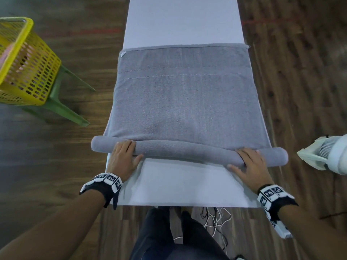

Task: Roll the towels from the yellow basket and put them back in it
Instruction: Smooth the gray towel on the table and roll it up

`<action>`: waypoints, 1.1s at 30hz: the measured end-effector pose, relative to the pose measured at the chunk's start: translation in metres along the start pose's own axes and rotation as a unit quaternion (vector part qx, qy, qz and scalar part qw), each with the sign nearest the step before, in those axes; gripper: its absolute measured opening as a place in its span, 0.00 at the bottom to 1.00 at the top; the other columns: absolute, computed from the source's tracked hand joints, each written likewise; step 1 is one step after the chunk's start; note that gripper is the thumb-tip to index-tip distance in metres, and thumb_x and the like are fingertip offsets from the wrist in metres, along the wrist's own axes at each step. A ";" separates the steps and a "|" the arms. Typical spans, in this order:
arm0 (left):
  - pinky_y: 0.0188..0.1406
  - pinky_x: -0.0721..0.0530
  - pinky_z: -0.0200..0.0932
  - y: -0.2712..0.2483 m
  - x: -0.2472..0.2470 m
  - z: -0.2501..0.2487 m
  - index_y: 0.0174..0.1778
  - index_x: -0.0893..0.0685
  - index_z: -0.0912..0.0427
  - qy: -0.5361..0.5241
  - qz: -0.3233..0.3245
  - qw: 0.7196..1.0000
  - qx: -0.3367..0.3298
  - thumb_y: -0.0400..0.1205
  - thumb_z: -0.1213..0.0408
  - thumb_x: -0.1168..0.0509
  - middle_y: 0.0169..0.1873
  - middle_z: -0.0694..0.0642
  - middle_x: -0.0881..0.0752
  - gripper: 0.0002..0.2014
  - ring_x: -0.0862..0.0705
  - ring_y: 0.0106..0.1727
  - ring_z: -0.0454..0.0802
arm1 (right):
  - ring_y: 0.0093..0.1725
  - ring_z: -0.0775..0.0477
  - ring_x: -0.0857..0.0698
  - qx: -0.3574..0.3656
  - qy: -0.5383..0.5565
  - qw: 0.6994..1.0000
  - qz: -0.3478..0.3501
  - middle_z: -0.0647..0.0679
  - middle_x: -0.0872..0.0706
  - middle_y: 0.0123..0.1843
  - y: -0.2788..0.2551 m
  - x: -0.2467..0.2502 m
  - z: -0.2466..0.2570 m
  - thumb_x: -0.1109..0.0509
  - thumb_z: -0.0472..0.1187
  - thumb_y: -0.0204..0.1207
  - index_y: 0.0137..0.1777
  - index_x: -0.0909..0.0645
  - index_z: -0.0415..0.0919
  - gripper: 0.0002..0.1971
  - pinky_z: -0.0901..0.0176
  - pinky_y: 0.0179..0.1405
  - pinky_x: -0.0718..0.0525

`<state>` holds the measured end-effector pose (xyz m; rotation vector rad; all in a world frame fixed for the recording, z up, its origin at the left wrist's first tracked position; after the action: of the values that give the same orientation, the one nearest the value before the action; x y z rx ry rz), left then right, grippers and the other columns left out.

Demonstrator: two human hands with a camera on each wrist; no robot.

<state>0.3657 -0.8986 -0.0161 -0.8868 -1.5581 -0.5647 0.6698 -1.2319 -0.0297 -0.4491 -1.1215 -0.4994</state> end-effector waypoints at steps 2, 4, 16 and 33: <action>0.75 0.32 0.62 0.000 -0.002 0.007 0.69 0.23 0.66 0.041 0.031 0.998 -0.023 0.72 0.67 0.26 0.65 0.62 0.20 0.28 0.24 0.69 0.63 | 0.67 0.38 0.23 0.027 -0.007 1.000 0.000 0.43 0.21 0.66 -0.008 -0.006 -0.007 0.27 0.51 0.71 0.69 0.24 0.38 0.29 0.35 0.73 0.32; 0.74 0.31 0.61 0.003 -0.001 0.009 0.67 0.21 0.66 0.057 0.027 0.998 -0.027 0.70 0.74 0.27 0.64 0.62 0.18 0.27 0.22 0.68 0.62 | 0.63 0.35 0.21 0.032 0.002 0.999 -0.010 0.43 0.21 0.63 -0.005 -0.005 -0.009 0.23 0.39 0.67 0.67 0.22 0.38 0.27 0.35 0.69 0.28; 0.79 0.44 0.63 -0.030 -0.002 0.001 0.79 0.36 0.63 0.010 0.022 1.000 0.018 0.84 0.58 0.54 0.74 0.62 0.29 0.26 0.34 0.77 0.62 | 0.77 0.43 0.29 -0.028 -0.080 0.996 0.031 0.47 0.25 0.76 0.015 0.022 -0.007 0.51 0.54 0.83 0.78 0.31 0.47 0.26 0.35 0.78 0.44; 0.76 0.35 0.60 -0.004 0.006 0.015 0.72 0.25 0.62 0.043 0.094 0.995 -0.007 0.77 0.52 0.34 0.68 0.59 0.21 0.28 0.26 0.72 0.60 | 0.67 0.38 0.21 -0.008 -0.091 0.994 0.066 0.46 0.17 0.65 0.015 0.015 -0.007 0.23 0.49 0.70 0.68 0.22 0.45 0.26 0.39 0.74 0.34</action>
<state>0.3532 -0.8880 -0.0129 -0.9964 -1.3772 -0.4725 0.6888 -1.2263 -0.0203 -0.5867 -1.2552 -0.3571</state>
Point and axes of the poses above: each hand's wrist, its own y-axis towards the middle knuckle, its own x-axis out of the back of the hand, z = x × y, the point moved 1 cm from there along y, towards the middle knuckle
